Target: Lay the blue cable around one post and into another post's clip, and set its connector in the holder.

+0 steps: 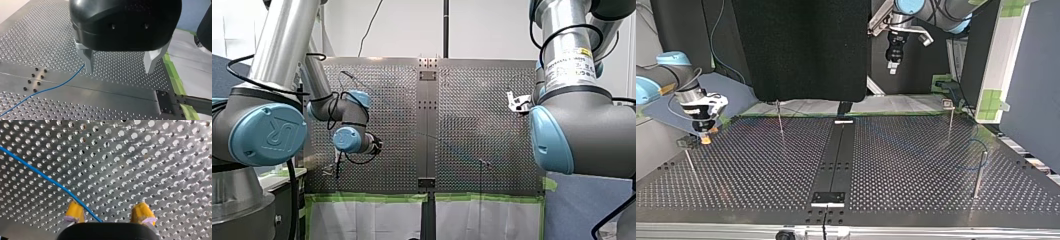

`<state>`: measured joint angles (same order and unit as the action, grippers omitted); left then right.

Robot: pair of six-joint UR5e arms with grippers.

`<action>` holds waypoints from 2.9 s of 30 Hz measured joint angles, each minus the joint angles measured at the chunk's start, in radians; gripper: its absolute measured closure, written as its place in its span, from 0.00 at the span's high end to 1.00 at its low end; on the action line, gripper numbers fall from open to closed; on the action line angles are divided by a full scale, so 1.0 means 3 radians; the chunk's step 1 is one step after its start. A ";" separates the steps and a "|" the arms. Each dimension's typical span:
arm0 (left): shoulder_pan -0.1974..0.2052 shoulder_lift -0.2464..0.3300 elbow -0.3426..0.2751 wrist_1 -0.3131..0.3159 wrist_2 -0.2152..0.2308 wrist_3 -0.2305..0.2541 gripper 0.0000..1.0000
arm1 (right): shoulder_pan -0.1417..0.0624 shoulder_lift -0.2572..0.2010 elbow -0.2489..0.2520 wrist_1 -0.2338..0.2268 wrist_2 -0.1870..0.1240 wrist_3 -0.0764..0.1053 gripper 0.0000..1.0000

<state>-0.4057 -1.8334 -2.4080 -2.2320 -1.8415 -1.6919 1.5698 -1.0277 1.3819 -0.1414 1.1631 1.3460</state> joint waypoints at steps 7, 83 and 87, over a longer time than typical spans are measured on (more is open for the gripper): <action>0.0005 0.0000 0.0000 0.0000 0.0000 0.0000 1.00 | 0.0009 -0.0005 0.0001 0.0159 0.0022 -0.0118 1.00; 0.0027 0.0011 0.0035 0.0044 -0.0119 -0.0310 1.00 | 0.1604 -0.0719 0.0919 -0.0277 0.1043 0.0531 1.00; 0.0044 0.0023 0.0044 0.0061 -0.0228 -0.0271 1.00 | 0.1723 -0.0814 0.1039 -0.0397 0.1095 0.0650 1.00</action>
<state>-0.3927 -1.8264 -2.3948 -2.2137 -1.9098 -1.7731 2.0868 -1.2718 1.6936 -0.2605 1.4915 1.5411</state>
